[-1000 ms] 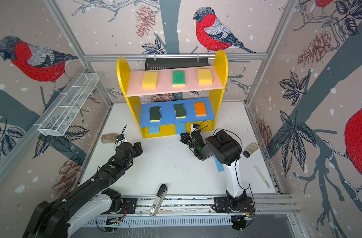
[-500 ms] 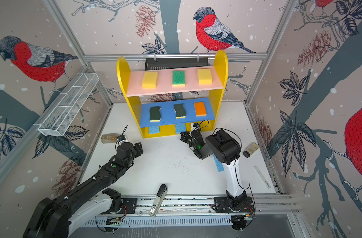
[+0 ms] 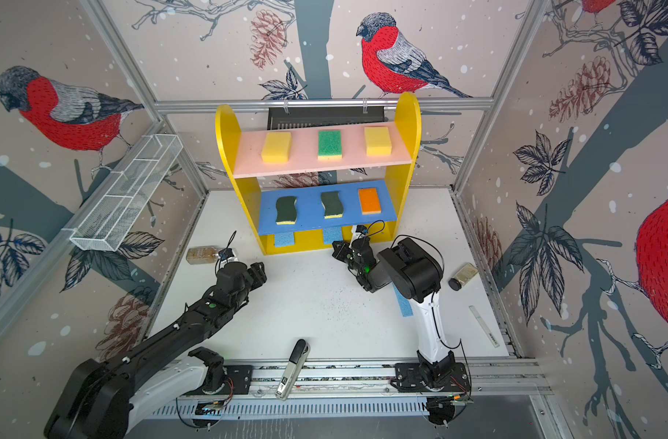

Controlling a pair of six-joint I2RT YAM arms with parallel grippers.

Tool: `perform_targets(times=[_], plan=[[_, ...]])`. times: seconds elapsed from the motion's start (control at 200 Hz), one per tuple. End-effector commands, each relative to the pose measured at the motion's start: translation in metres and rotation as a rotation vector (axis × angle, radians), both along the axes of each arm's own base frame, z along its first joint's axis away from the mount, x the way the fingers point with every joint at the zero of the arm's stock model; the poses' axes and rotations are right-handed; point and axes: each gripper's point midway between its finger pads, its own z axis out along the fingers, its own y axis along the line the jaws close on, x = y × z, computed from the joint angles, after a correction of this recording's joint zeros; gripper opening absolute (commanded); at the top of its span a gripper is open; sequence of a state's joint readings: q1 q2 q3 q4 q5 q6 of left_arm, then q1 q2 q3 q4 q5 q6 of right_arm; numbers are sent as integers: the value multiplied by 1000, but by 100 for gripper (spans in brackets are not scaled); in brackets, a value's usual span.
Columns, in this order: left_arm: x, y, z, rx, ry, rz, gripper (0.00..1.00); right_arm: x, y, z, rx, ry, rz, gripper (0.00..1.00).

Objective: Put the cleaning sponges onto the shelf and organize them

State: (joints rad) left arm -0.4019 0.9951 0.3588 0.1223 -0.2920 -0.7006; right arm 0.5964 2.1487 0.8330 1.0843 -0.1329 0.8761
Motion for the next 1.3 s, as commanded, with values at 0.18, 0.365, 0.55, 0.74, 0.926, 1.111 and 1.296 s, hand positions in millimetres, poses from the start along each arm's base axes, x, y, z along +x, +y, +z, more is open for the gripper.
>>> perform_targets(times=[0.18, 0.365, 0.55, 0.74, 0.926, 1.111, 1.296], plan=[[3, -2, 3, -14, -19, 1, 68, -7, -4, -30, -49, 103, -1, 3], [3, -3, 0, -17, -12, -1, 68, -7, -2, -32, -48, 111, 3, 3], [4, -4, 0, -19, -14, 1, 68, -6, 0, -33, -49, 114, 5, 3], [4, -4, -2, -20, -12, 1, 68, -5, 1, -35, -55, 120, 9, 3], [4, -4, -4, -18, -6, 1, 68, -4, 1, -36, -59, 120, 6, 3], [4, -5, -5, -16, -3, 0, 68, -3, 2, -39, -69, 123, 11, 3], [3, -4, -5, -15, -3, 2, 68, -4, -1, -39, -70, 130, 3, 3]])
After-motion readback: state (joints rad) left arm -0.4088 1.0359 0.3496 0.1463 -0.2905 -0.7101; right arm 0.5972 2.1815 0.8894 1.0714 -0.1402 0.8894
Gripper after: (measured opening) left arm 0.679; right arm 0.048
